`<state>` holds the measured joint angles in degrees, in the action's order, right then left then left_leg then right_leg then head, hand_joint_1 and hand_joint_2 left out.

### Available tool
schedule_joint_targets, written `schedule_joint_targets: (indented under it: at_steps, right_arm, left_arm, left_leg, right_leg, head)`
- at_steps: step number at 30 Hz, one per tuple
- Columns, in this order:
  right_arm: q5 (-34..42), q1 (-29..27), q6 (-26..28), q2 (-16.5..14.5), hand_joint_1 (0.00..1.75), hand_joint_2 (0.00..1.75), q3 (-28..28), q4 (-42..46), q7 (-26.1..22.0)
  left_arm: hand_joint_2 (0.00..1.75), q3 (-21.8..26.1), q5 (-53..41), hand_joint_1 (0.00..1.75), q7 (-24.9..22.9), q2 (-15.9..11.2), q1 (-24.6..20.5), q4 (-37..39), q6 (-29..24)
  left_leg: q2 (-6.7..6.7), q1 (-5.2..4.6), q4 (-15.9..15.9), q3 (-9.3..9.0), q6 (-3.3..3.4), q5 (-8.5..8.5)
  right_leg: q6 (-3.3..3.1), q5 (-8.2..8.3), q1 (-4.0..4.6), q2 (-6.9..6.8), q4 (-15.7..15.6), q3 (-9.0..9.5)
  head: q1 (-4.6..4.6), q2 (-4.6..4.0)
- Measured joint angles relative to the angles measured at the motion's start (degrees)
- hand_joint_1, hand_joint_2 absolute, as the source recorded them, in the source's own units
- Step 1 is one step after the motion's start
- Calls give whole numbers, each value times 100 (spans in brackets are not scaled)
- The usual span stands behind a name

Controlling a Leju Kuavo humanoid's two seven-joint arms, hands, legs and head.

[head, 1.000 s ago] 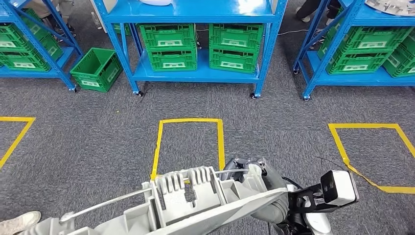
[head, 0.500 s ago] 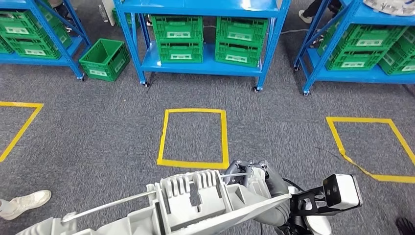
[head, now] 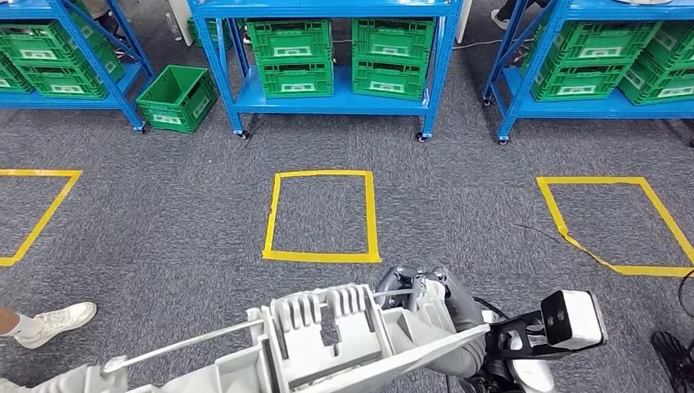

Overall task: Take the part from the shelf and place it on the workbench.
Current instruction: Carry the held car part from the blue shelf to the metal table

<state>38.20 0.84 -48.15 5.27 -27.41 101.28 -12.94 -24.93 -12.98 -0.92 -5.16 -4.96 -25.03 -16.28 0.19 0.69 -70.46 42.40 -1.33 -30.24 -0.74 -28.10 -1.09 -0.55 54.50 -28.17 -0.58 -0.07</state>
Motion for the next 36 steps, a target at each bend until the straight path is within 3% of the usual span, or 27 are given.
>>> schedule_joint_targets:
  at_steps: [1,2,4,6,7,11,13,15,16,17,18,20,22,26,28,30,31,32,33,34,36]
  right_arm:
    - [-1,-5,0,0,175,175,0,-1,-3]
    - [-2,-8,0,0,175,175,0,-1,-4]
    - [-3,-9,0,-1,175,175,0,-2,-5]
    - [-4,-2,0,-5,175,175,0,-2,-7]
    - [-5,1,-1,-8,175,175,0,-2,-7]
    - [-9,13,-3,-16,175,175,-2,2,-9]
    - [-4,19,-7,-10,175,175,-9,4,-9]
    - [11,14,-15,1,175,175,-17,0,-2]
    - [20,8,-21,8,175,175,-20,-3,3]
    - [28,6,-27,15,175,175,-22,-5,9]
    - [37,7,-37,20,175,175,-23,-6,15]
    - [61,19,-62,24,175,175,-24,-7,28]
    - [98,27,-90,24,175,175,-24,-8,42]
    - [138,27,-103,23,175,175,-21,-9,54]
    - [143,25,-102,22,175,175,-20,-8,53]
    - [145,8,-98,23,175,175,-19,-9,52]
    - [145,-7,-93,24,175,175,-18,-9,51]
    - [145,-23,-89,25,175,175,-17,-10,49]
    - [145,-36,-84,26,175,175,-17,-10,45]
    - [144,-43,-80,26,175,175,-17,-10,40]
    - [138,-47,-76,28,175,175,-16,-8,30]
  left_arm:
    - [175,9,-15,0,-4,2,7,0,-3]
    - [175,14,-27,0,-8,4,13,0,-3]
    - [175,31,-38,0,-10,5,17,-2,-5]
    - [175,51,-59,0,-10,-11,14,-4,-10]
    - [175,66,-69,0,-11,-20,16,-4,-13]
    - [175,122,-85,0,-18,-28,19,-8,-16]
    - [175,137,-92,0,-17,-8,15,-10,-15]
    - [175,146,-112,0,-17,8,23,-11,-11]
    - [175,151,-124,0,-17,17,30,-11,-8]
    - [175,157,-135,0,-17,24,35,-11,-3]
    - [175,164,-144,0,-17,32,37,-11,1]
    - [175,182,-155,0,-17,38,39,-11,4]
    - [175,214,-175,0,-16,29,42,-11,3]
    - [175,253,-226,0,-17,25,53,-16,1]
    - [175,269,-261,0,-22,22,52,-24,2]
    - [175,278,-302,0,-41,23,56,-26,9]
    - [175,279,-322,0,-54,25,60,-26,18]
    - [175,279,-346,0,-65,27,65,-26,28]
    - [175,279,-366,0,-74,29,69,-26,42]
    - [175,279,-387,0,-82,30,72,-26,58]
    - [175,279,-432,0,-91,15,77,-25,99]
  left_leg:
    - [0,4,-227,23,-11,-38]
    - [0,6,-230,-69,-9,28]
    - [-8,0,464,-617,49,287]
    - [-17,-27,1284,-1169,150,374]
    - [-21,-47,1486,-1289,197,359]
    - [1,-66,1650,-1298,339,438]
    - [17,-38,1715,-1272,389,517]
    - [29,-43,1707,-1199,401,553]
    - [43,-44,1694,-1167,397,565]
    - [61,-42,1673,-1141,391,571]
    - [82,-36,1640,-1118,378,567]
    - [130,-37,1525,-1067,318,525]
    - [189,-52,1408,-1006,241,477]
    - [240,-17,1283,-939,143,404]
    - [118,7,829,-756,83,92]
    - [37,11,50,-424,49,-291]
    - [27,11,-237,-299,53,-380]
    - [17,7,-330,-263,74,-360]
    - [-5,1,-188,-338,115,-230]
    - [-57,-10,156,-509,176,-25]
    - [-285,-31,900,-875,335,294]
  right_leg:
    - [7,47,5,1,6,-51]
    - [20,87,10,4,12,-98]
    - [44,143,20,8,21,-152]
    - [86,183,41,2,23,-184]
    - [112,201,45,-3,24,-195]
    - [199,181,42,-1,131,-299]
    - [171,-104,35,20,684,-586]
    - [169,-445,17,32,1510,-972]
    - [200,-518,5,32,1759,-1080]
    - [253,-498,-9,30,1787,-1075]
    - [319,-385,-25,16,1555,-942]
    - [413,-98,-40,-106,741,-514]
    - [363,36,-25,-164,278,-301]
    - [191,93,-21,2,270,-343]
    - [137,125,-43,77,263,-358]
    - [105,143,-22,152,265,-379]
    - [95,150,-5,198,266,-387]
    - [88,155,14,248,266,-389]
    - [80,162,35,305,266,-386]
    - [76,166,55,366,265,-379]
    - [82,183,68,482,264,-382]
  head:
    - [-1,0]
    - [-1,0]
    - [-2,0]
    - [2,0]
    - [1,0]
    - [0,0]
    - [9,0]
    - [13,0]
    - [13,0]
    - [13,0]
    - [13,0]
    - [14,0]
    - [10,0]
    - [7,0]
    - [3,0]
    - [0,0]
    - [0,0]
    - [0,0]
    - [1,0]
    - [0,0]
    - [14,0]
